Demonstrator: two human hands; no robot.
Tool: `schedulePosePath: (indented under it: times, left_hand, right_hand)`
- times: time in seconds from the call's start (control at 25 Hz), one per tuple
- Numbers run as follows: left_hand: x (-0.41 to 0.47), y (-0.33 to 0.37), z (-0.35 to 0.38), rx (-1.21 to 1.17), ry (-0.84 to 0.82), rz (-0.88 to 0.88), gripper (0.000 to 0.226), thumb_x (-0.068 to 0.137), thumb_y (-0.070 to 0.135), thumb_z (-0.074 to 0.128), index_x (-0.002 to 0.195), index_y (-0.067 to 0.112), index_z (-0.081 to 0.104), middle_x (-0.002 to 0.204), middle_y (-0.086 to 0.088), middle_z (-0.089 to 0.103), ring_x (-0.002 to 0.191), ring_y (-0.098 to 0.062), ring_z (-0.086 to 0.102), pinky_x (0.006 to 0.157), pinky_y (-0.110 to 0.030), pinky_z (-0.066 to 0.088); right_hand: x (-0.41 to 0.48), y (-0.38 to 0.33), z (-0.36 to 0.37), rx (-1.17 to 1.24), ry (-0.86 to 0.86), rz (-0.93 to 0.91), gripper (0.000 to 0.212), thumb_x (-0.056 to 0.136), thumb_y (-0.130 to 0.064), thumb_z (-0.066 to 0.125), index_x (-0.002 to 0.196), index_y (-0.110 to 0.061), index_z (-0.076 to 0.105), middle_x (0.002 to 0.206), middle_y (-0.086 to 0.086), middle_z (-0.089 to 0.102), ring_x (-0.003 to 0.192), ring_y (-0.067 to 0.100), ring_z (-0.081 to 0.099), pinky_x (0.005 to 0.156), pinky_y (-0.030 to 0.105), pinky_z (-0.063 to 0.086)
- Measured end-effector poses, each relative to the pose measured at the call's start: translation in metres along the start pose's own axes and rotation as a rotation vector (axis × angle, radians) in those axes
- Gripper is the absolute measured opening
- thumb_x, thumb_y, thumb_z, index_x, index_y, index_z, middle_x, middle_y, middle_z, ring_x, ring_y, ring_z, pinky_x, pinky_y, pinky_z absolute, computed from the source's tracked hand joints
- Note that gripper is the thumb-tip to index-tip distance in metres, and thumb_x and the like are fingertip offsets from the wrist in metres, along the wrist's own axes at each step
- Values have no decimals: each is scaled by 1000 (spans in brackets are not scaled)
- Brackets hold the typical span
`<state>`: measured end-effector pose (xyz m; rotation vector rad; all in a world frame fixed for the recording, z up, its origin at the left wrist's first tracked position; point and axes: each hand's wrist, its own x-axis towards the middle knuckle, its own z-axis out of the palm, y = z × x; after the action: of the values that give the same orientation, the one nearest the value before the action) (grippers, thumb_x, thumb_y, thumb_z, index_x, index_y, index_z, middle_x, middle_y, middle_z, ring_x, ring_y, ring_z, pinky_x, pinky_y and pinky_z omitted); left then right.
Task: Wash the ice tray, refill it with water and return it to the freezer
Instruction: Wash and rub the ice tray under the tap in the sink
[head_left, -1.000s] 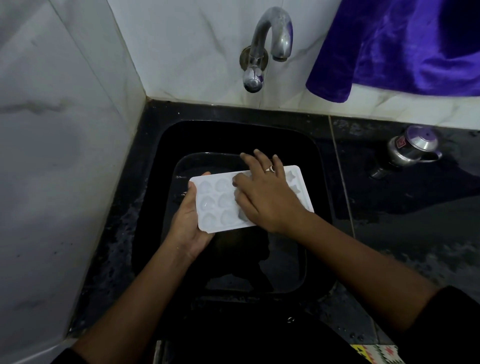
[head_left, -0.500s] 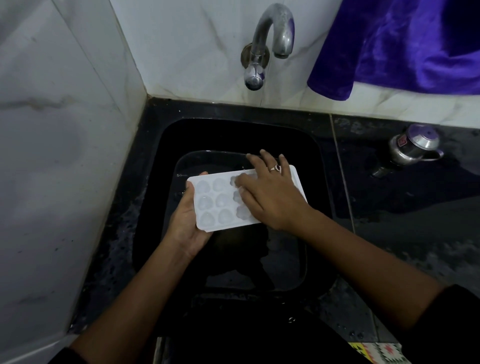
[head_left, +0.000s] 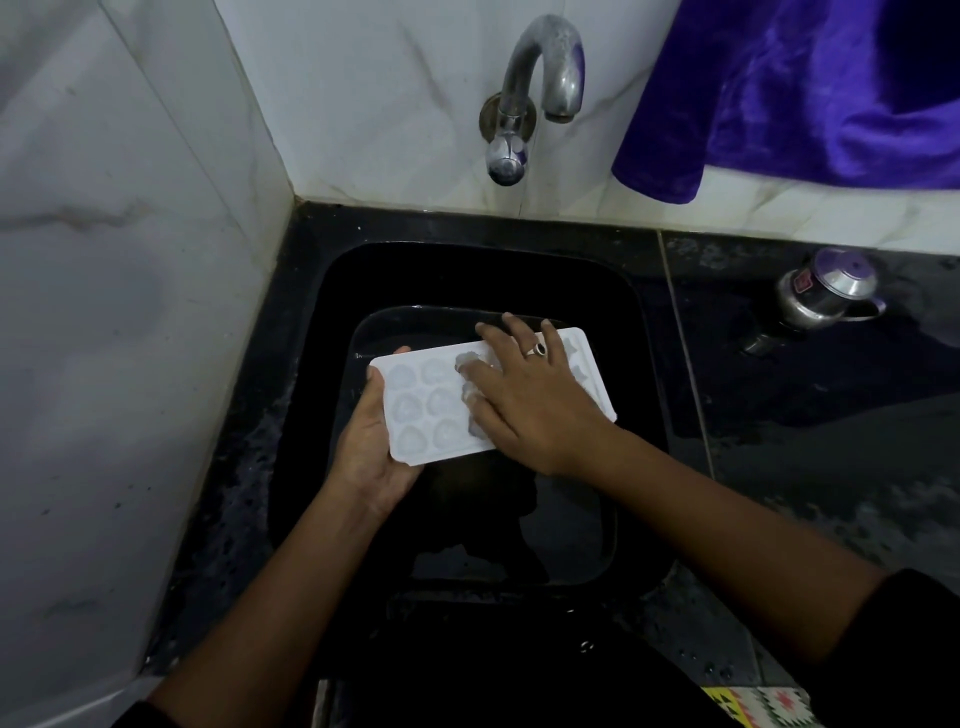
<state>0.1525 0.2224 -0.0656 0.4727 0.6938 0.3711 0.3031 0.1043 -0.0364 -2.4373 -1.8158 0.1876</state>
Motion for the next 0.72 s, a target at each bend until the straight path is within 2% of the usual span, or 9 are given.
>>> schedulePosePath:
  times: [0.08,0.16,0.24,0.32,0.4,0.52,0.64,0.72]
  left_hand:
    - [0,2,-2,12,-7,11,51,112,51,32,149,24,54,132,-14,73,111,-32,75,80,-50,65]
    - [3,-3,-4,22,4,-3,54,112,52,32,155,24,49,142,-15,67,125,-36,68,93,-55,62]
    - [5,-4,-5,-2,-14,-29,56,112,54,33,159,24,44,149,-17,61,136,-40,60,105,-61,53]
    - [5,-1,-8,-6,-12,-21,55,112,54,33,156,24,47,147,-17,63,130,-38,65,101,-59,57]
    - [5,0,-8,0,-26,-10,55,112,53,34,156,23,47,146,-16,64,127,-37,66,95,-56,60]
    - [4,-6,-4,3,-19,-25,57,112,52,33,159,21,43,148,-17,62,136,-40,59,103,-59,56]
    - [2,-3,-1,-11,-12,-8,53,112,51,33,154,23,49,139,-15,69,120,-35,71,91,-55,63]
    - [2,-2,-1,-3,-14,-9,52,112,51,34,154,24,50,139,-15,69,116,-34,73,87,-52,64]
  right_hand:
    - [0,8,-2,-7,10,7,54,102,-48,23,141,-31,56,164,17,31,155,41,16,124,66,5]
    - [5,5,-5,7,29,55,52,101,-47,24,134,-29,60,163,17,33,155,41,18,123,66,7]
    - [6,-3,-1,10,12,49,51,102,-47,24,135,-26,57,164,17,32,156,39,17,124,65,7]
    - [0,1,1,-1,-3,1,53,102,-48,24,142,-28,53,165,16,30,156,40,16,124,66,5]
    - [-1,8,-3,5,21,24,54,101,-49,23,140,-32,56,164,16,32,155,40,17,123,66,6]
    - [5,-1,-4,33,24,77,50,101,-47,25,132,-27,58,163,17,33,155,40,18,124,64,7]
    - [-3,2,2,5,-2,-3,52,103,-47,25,142,-27,53,164,17,30,156,40,17,124,65,6]
    - [-3,12,-3,6,11,18,51,102,-48,25,140,-31,55,164,17,32,155,40,18,124,66,6]
